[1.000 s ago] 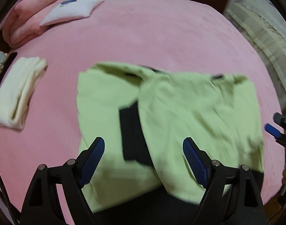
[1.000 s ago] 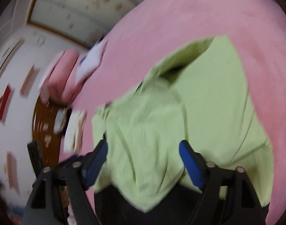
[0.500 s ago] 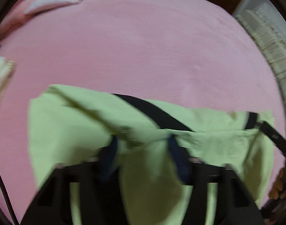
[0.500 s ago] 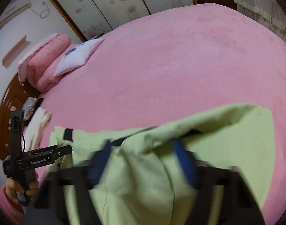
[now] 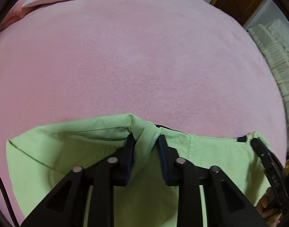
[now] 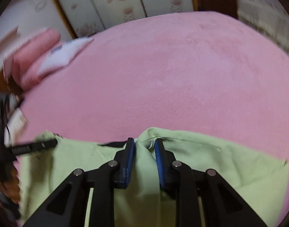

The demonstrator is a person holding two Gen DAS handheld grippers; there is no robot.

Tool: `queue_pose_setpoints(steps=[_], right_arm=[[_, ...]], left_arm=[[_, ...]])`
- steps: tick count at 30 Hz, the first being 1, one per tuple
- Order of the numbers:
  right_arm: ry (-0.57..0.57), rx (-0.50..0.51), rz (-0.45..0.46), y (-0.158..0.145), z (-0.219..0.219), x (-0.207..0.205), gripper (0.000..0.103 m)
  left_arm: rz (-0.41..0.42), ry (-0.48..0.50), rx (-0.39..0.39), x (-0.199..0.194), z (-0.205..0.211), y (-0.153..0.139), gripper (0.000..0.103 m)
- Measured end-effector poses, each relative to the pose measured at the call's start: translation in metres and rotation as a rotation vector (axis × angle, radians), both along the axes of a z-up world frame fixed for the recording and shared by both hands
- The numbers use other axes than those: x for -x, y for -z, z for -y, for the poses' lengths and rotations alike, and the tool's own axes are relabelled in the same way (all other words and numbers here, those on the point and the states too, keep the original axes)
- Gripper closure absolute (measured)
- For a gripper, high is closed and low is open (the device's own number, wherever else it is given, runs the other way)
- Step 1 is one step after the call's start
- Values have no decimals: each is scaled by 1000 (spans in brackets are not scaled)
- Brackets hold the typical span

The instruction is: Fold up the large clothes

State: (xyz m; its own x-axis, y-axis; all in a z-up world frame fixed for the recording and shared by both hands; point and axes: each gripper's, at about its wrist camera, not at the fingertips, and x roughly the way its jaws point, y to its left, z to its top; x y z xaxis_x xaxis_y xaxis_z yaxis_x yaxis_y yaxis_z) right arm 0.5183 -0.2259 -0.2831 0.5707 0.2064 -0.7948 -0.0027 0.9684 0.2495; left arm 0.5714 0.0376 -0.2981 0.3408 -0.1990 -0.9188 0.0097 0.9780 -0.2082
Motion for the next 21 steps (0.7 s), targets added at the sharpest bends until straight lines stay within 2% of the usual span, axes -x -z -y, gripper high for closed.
queue_pose_setpoints(steps=[2,3,4,5,6,8,11,12,13,14,15,16,19,20,21], right_arm=[[26,-14,44,-11,6,10,82],[61,6,104,-24,10,20,79],[76,16,150,-33,11,27,79],[77,12,196,-43,13,34,79],[63,-6,224,-51,13,38,79],[5,-65,215,-56,6,35,79],[-150,-179,100,-35,-20,20,79],[-170,-204,60,-24,-29,16,81],[-181,-227,28,-12,-35,13,95],[-187,-234,-10,-1,-42,11,100],[-180,-219,-43,9,-46,10,101],[-168,-211,-53,15,-45,11,102],[-122,-267,-39,18,-24,9,103],[-95,-263,-27,15,-14,9,103],[-49,-214,-11,13,-2,9,103]], left_arm=[[14,29,-37,3,3,-8,70],[27,42,-71,5,3,-12,58],[72,45,-142,12,6,-23,37],[130,37,-211,21,7,-35,28],[172,39,-236,27,8,-43,23],[271,104,-216,42,16,-61,23],[258,186,-124,42,30,-59,23],[219,220,-104,38,38,-50,31],[182,251,-96,36,43,-40,59],[145,259,-99,34,48,-29,75],[111,252,-112,31,51,-17,95],[84,229,-127,30,50,-4,95],[125,186,-66,29,37,1,95],[125,170,-60,26,31,0,95],[116,146,-36,24,22,2,95]])
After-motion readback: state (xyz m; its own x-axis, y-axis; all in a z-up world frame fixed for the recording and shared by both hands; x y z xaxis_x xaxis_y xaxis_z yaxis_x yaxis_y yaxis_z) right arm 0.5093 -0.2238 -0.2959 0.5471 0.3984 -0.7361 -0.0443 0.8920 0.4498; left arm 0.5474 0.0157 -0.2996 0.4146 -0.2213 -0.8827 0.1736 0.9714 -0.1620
